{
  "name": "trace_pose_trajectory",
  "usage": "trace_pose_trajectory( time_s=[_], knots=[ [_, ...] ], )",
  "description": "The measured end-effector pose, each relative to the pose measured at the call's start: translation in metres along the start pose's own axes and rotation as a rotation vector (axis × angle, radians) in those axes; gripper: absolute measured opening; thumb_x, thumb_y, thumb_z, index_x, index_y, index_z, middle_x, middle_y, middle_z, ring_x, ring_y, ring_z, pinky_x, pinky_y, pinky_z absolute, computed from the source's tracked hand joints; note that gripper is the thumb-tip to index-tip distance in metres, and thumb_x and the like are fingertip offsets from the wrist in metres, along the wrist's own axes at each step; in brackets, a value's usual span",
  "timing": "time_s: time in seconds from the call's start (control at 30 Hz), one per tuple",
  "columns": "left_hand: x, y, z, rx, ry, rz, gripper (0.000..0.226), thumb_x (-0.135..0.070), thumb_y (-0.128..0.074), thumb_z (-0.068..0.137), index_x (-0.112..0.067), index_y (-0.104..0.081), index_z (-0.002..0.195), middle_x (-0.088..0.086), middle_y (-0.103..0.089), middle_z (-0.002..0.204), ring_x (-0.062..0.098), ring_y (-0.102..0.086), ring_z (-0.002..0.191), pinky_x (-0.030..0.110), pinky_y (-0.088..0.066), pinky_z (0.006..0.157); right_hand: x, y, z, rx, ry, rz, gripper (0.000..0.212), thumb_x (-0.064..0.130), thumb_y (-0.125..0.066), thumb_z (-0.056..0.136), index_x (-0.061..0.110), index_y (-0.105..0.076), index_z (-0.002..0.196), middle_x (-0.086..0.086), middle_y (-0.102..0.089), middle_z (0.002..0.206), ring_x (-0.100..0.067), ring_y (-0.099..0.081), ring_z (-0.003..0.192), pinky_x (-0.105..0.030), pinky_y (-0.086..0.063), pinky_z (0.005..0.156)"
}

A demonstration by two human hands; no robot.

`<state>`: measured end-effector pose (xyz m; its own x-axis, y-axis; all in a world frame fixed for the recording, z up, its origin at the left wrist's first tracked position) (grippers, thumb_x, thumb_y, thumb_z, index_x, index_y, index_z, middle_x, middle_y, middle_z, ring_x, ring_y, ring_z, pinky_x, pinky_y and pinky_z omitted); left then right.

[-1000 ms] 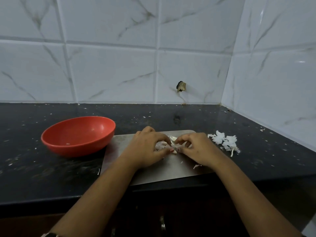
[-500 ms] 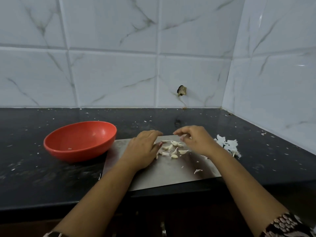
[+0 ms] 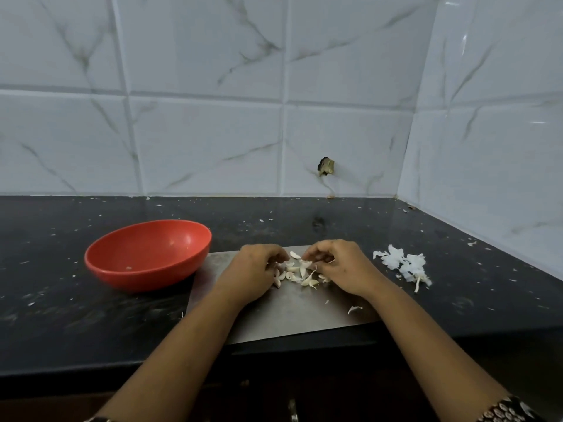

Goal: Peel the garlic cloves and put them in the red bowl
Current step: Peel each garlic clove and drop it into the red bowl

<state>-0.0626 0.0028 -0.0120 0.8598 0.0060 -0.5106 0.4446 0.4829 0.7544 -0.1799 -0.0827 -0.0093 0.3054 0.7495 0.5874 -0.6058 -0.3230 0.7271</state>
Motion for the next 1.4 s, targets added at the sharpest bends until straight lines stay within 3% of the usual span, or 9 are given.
trace_pose_trajectory(
  time_s=[0.1, 0.4, 0.57, 0.7, 0.8, 1.03, 1.13, 1.23, 1.4],
  knots=[
    [-0.004, 0.007, -0.002, -0.07, -0.03, 0.032, 0.028, -0.002, -0.052, 0.09, -0.017, -0.071, 0.105, -0.002, -0.071, 0.103, 0.011, -0.064, 0.092, 0.022, -0.049, 0.083, -0.001, 0.005, -0.002, -0.036, 0.007, 0.035, 0.027, -0.006, -0.064, 0.085, 0.016, -0.073, 0.098, 0.01, -0.07, 0.086, 0.011, -0.063, 0.078, -0.005, -0.046, 0.071],
    [-0.013, 0.012, -0.005, -0.135, -0.063, 0.131, 0.024, -0.014, -0.05, 0.096, -0.023, -0.069, 0.108, -0.008, -0.069, 0.106, 0.012, -0.058, 0.102, 0.027, -0.045, 0.087, -0.011, 0.03, -0.005, -0.241, -0.013, 0.121, 0.025, -0.004, -0.059, 0.09, 0.015, -0.073, 0.098, 0.003, -0.072, 0.09, 0.003, -0.064, 0.079, -0.007, -0.048, 0.074],
    [-0.015, 0.011, -0.005, -0.135, -0.07, 0.19, 0.024, -0.016, -0.051, 0.095, -0.025, -0.066, 0.111, -0.009, -0.067, 0.108, 0.013, -0.052, 0.108, 0.029, -0.042, 0.089, -0.009, 0.015, -0.004, -0.136, -0.023, -0.052, 0.032, 0.0, -0.055, 0.093, 0.018, -0.07, 0.115, 0.003, -0.069, 0.109, 0.002, -0.059, 0.089, 0.001, -0.04, 0.074],
    [-0.011, 0.015, -0.006, -0.161, -0.036, 0.237, 0.025, -0.019, -0.051, 0.095, -0.029, -0.065, 0.112, -0.01, -0.066, 0.11, 0.013, -0.051, 0.11, 0.031, -0.042, 0.091, -0.014, -0.002, 0.0, 0.003, -0.071, -0.176, 0.038, 0.005, -0.053, 0.094, 0.024, -0.066, 0.124, 0.0, -0.064, 0.126, -0.013, -0.062, 0.106, -0.02, -0.047, 0.093],
    [-0.009, 0.015, -0.006, -0.151, -0.014, 0.244, 0.025, -0.019, -0.051, 0.094, -0.029, -0.064, 0.113, -0.01, -0.066, 0.112, 0.012, -0.05, 0.113, 0.032, -0.042, 0.092, -0.015, -0.007, 0.0, 0.035, -0.087, -0.179, 0.034, 0.005, -0.053, 0.095, 0.023, -0.068, 0.119, -0.001, -0.066, 0.122, -0.014, -0.062, 0.109, -0.024, -0.047, 0.097],
    [-0.005, 0.016, -0.006, -0.159, 0.018, 0.322, 0.025, -0.022, -0.048, 0.096, -0.03, -0.063, 0.115, -0.01, -0.065, 0.114, 0.013, -0.05, 0.115, 0.034, -0.043, 0.091, -0.039, 0.042, -0.005, -0.309, -0.217, -0.269, 0.05, -0.011, -0.046, 0.09, 0.014, -0.059, 0.131, -0.008, -0.061, 0.13, -0.023, -0.054, 0.122, -0.03, -0.042, 0.106],
    [0.01, 0.003, -0.002, -0.057, 0.081, 0.289, 0.029, -0.036, -0.04, 0.099, -0.029, -0.059, 0.12, -0.006, -0.065, 0.117, 0.018, -0.05, 0.115, 0.037, -0.044, 0.092, -0.049, 0.045, -0.009, -0.278, -0.285, -0.25, 0.044, -0.008, -0.047, 0.092, 0.012, -0.061, 0.128, -0.007, -0.063, 0.128, -0.021, -0.056, 0.12, -0.031, -0.043, 0.104],
    [0.016, -0.024, -0.002, 0.16, 0.046, 0.193, 0.071, -0.067, -0.019, 0.088, -0.025, -0.045, 0.139, -0.003, -0.052, 0.14, 0.018, -0.041, 0.131, 0.038, -0.032, 0.109, -0.042, 0.036, -0.009, -0.206, -0.268, -0.286, 0.028, 0.01, -0.05, 0.098, 0.012, -0.066, 0.12, -0.008, -0.067, 0.12, -0.021, -0.06, 0.11, -0.031, -0.046, 0.098],
    [0.012, -0.039, -0.003, 0.283, 0.013, 0.329, 0.067, -0.059, -0.017, 0.094, -0.025, -0.022, 0.151, -0.005, -0.024, 0.158, 0.012, -0.02, 0.145, 0.034, -0.016, 0.119, -0.023, 0.012, 0.001, -0.06, -0.197, -0.436, 0.025, 0.007, -0.05, 0.094, 0.012, -0.071, 0.107, -0.009, -0.069, 0.104, -0.026, -0.063, 0.097, -0.033, -0.051, 0.083]
  ],
)
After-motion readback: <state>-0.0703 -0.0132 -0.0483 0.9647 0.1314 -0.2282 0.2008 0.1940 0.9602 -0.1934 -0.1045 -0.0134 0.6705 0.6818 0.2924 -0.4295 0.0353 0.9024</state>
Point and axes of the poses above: each hand's wrist, its own z-axis towards the middle knuckle, its own y-axis out of the back of the hand, x = y × z, the point moved 10 cm from there along z, towards the middle knuckle
